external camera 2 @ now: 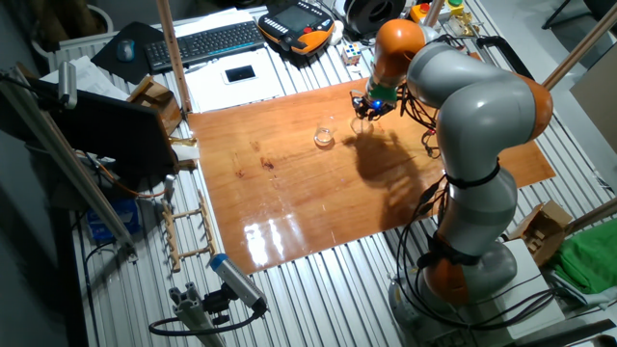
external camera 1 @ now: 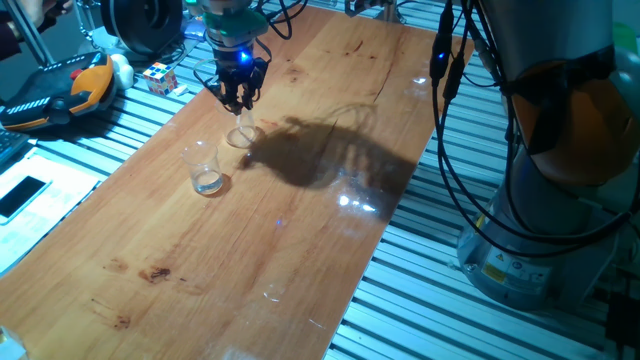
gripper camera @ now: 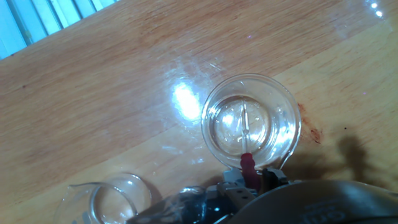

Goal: Transfer liquid using a dropper

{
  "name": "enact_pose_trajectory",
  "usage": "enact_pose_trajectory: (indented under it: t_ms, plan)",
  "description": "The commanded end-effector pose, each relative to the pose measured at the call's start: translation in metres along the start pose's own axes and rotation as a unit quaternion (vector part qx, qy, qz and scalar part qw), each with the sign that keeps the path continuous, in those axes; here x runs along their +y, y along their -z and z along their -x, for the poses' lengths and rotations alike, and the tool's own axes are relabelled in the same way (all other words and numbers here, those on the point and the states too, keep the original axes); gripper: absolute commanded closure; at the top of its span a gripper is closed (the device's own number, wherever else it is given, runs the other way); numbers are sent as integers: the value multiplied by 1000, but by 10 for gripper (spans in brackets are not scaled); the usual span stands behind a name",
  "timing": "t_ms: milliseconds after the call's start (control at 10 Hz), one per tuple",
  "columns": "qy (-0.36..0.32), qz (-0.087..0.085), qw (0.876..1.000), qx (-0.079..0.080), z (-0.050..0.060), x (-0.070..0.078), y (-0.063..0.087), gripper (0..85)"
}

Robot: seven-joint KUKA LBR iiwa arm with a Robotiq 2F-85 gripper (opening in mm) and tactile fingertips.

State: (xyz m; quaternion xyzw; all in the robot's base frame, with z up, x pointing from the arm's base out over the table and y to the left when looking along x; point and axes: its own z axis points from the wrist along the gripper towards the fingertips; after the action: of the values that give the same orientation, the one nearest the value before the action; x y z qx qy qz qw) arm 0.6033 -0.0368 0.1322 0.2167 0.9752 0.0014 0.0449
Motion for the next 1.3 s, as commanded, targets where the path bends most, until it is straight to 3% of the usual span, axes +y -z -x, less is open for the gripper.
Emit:
enact_pose_trajectory:
  t_ms: [0,1200]
  plan:
    - [0,-1,1000,-1,0,0,0,573]
    - [8,4,1000,-8,1,0,3,617]
